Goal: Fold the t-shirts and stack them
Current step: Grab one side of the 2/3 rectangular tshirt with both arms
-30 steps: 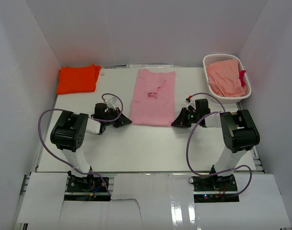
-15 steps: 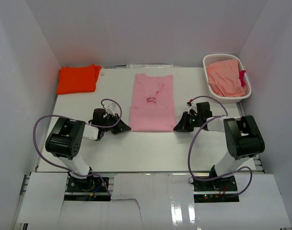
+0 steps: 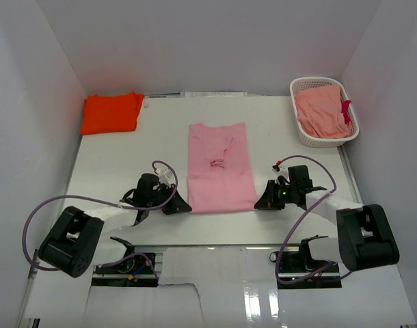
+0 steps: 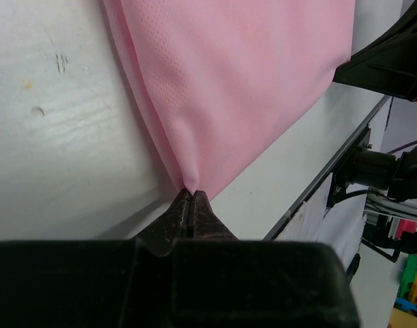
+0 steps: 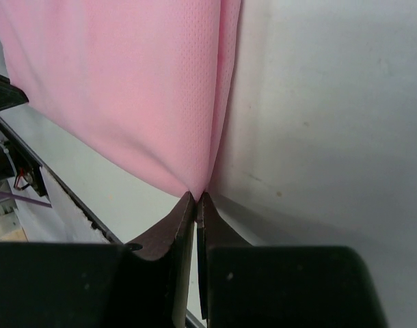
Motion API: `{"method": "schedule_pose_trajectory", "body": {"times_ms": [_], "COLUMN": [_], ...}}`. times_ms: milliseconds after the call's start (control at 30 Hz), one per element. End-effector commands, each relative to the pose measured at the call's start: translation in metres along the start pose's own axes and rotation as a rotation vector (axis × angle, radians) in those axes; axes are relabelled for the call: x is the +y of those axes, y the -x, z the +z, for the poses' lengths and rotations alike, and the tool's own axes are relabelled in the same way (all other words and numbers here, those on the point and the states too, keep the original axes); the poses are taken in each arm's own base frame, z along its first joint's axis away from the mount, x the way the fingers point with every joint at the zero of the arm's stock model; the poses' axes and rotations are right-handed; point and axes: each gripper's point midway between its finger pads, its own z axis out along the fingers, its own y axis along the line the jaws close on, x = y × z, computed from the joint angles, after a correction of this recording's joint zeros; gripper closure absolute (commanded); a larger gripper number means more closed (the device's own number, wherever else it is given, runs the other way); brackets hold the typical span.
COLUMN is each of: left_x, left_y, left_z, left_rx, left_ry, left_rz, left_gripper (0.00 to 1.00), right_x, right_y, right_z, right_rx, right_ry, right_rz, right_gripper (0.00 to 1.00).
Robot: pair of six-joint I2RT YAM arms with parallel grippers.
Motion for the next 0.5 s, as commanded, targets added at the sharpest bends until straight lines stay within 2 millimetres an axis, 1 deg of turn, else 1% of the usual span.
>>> {"method": "schedule_pose_trajectory", "body": {"times_ms": [0,33,67,100,133,200,233,267,333,367,433,467], "left_x": [0.005,0.001,0.003,0.002,-0.004,-0.006,-0.013,-0.013,-0.018,-0.025,-0.032,-0.039], "left_y": [-0.009,-0.005,-0.009,-0.009,-0.005,-0.006,-0.001,-0.004,0.0,0.004,0.009,0.015], "left_z": [-0.01,-0.013,-0.015,-0.017,-0.021,-0.024,-0.027,-0.029,-0.033,-0.037,-0.04,-0.044], "left_rx": [-0.01,-0.034,-0.026,-0.031,-0.049,-0.049,-0.065,-0.054,-0.067,-0.08,-0.092,-0.102], "left_ry": [0.069,0.066,0.083,0.083,0.068,0.072,0.054,0.065,0.057,0.047,0.039,0.032], "left_rz": [-0.039,-0.023,-0.031,-0.032,-0.02,-0.031,-0.021,-0.032,-0.03,-0.023,-0.018,-0.012], "left_gripper": [1.0,1.0,1.0,1.0,1.0,1.0,1.0,1.0,1.0,1.0,1.0,1.0], "right_x": [0.002,0.001,0.005,0.006,0.008,0.013,0.014,0.019,0.022,0.027,0.031,0.036], "right_y": [-0.017,-0.02,-0.019,-0.02,-0.022,-0.019,-0.021,-0.016,-0.014,-0.009,-0.008,-0.002], "right_z": [-0.012,-0.014,-0.017,-0.019,-0.021,-0.025,-0.027,-0.031,-0.034,-0.038,-0.042,-0.045], "right_rx": [0.017,0.02,0.007,0.007,0.016,0.003,0.009,-0.008,-0.013,-0.031,-0.029,-0.044], "right_ry": [-0.018,-0.024,-0.017,-0.017,-0.021,-0.012,-0.013,-0.009,-0.007,-0.003,-0.001,0.005], "right_rz": [-0.015,-0.015,-0.031,-0.031,-0.032,-0.047,-0.042,-0.057,-0.059,-0.073,-0.074,-0.09], "right_gripper": [0.92,0.92,0.92,0.92,0.92,0.92,0.92,0.92,0.92,0.92,0.92,0.92]}}
